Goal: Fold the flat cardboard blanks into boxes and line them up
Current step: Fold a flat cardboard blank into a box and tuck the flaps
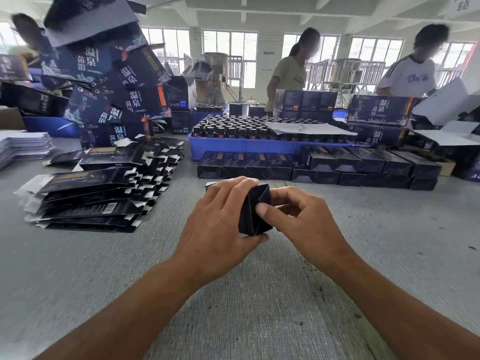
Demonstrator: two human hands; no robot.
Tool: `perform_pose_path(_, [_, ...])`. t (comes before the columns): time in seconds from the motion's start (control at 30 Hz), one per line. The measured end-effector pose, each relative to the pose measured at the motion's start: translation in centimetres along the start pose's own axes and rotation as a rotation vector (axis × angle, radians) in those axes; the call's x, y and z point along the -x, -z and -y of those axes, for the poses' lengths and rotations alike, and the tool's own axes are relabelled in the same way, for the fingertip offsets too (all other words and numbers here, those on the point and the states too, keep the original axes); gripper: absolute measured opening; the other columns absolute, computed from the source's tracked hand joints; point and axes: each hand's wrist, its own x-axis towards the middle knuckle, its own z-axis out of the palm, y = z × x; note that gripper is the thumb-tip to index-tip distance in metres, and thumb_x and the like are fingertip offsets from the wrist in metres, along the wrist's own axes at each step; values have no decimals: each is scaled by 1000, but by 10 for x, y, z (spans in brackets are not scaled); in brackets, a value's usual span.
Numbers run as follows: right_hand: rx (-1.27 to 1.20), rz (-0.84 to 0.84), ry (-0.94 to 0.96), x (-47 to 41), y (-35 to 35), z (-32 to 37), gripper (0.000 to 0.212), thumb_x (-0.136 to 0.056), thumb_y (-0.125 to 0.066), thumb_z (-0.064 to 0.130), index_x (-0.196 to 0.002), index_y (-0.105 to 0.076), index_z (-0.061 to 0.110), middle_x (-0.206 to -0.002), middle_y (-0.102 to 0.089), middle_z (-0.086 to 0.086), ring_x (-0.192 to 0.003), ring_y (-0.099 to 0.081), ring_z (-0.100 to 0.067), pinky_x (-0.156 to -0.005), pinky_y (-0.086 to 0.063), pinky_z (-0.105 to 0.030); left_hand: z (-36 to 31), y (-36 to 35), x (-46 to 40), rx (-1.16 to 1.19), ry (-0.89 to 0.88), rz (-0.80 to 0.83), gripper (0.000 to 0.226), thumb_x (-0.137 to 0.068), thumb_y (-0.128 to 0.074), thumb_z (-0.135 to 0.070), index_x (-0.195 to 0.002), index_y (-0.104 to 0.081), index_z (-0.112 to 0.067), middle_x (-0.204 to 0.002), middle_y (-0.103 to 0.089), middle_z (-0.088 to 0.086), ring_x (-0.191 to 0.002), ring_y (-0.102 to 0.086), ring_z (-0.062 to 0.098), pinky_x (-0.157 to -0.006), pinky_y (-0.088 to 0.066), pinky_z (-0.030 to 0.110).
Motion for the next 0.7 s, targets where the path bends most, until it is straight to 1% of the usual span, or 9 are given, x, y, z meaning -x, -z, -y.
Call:
perform_pose_path(0.1, [115, 45, -11, 3, -5, 0, 69, -79, -79, 50, -139, -47, 40, -113, -65, 19, -97, -67, -1, -73, -57, -18, -2, 0, 0, -19, -77, 16, 90, -72, -80, -46, -146, -32, -25, -147, -47, -5, -137, -40, 19, -108, -44, 44])
perform_pose_path(0.17, [163, 42, -19, 4, -8, -1, 82, -76, -79, 50, -145, -34, 45, -118, -61, 18, -98, -66, -1, -77, -58, -19, -3, -1, 0, -38, -131, 65, 92, -77, -79, -41, -151, -28, -25, -154, -40, -5, -145, -32, 20, -114, -38, 47])
perform_pose_path(0.3, [-24, -98, -183, -4, -5, -3, 80, -69, -78, 33, -140, -43, 35, -111, -66, 4, -92, -71, -13, -80, -62, -33, -3, -3, 1, -53, -96, 62, 96, -81, -77, -24, -157, -19, -27, -164, -23, -3, -151, -18, 18, -120, -27, 44])
perform_pose_path(0.37, [-151, -123, -255, -8, 0, -7, 73, -60, -74, 26, -129, -52, 25, -98, -73, 1, -86, -73, -14, -72, -62, -30, -3, -2, 0, -42, 6, -3, 96, -80, -75, -16, -156, -18, -29, -163, -22, -1, -148, -22, 18, -117, -26, 39])
perform_pose_path(0.43, [-226, -81, -302, -9, 3, -10, 61, -62, -76, 17, -120, -57, 20, -90, -76, 5, -83, -73, -12, -67, -59, -24, -1, 0, -1, 66, 188, -67, 87, -87, -72, -21, -156, -19, -30, -159, -25, -4, -143, -26, 13, -113, -27, 34])
perform_pose_path(0.5, [-240, -9, -339, -10, 3, -13, 53, -68, -78, 6, -116, -60, 18, -90, -77, 8, -83, -74, -11, -73, -60, -28, 4, 2, -4, 308, 398, -87, 79, -93, -66, -38, -156, -19, -34, -152, -35, -8, -135, -38, 8, -107, -33, 30])
perform_pose_path(0.57, [-223, 79, -346, -9, 1, -14, 53, -65, -80, 7, -113, -62, 18, -94, -77, 7, -88, -74, -11, -82, -58, -33, 8, 3, -7, 601, 548, -66, 79, -92, -63, -49, -156, -20, -36, -142, -47, -11, -123, -51, 2, -97, -41, 25])
perform_pose_path(0.63, [-166, 174, -332, -7, 0, -11, 56, -60, -84, 16, -112, -63, 22, -97, -77, 11, -90, -73, -6, -82, -54, -28, 12, 5, -10, 797, 598, -57, 73, -93, -63, -44, -155, -25, -36, -131, -61, -10, -110, -63, 1, -85, -49, 17])
perform_pose_path(0.7, [-102, 223, -305, -5, -1, -10, 58, -66, -87, 23, -118, -62, 24, -101, -76, 15, -92, -71, 0, -80, -51, -22, 14, 7, -12, 893, 577, -71, 65, -95, -66, -33, -151, -32, -38, -114, -72, -9, -100, -70, 4, -78, -57, 18])
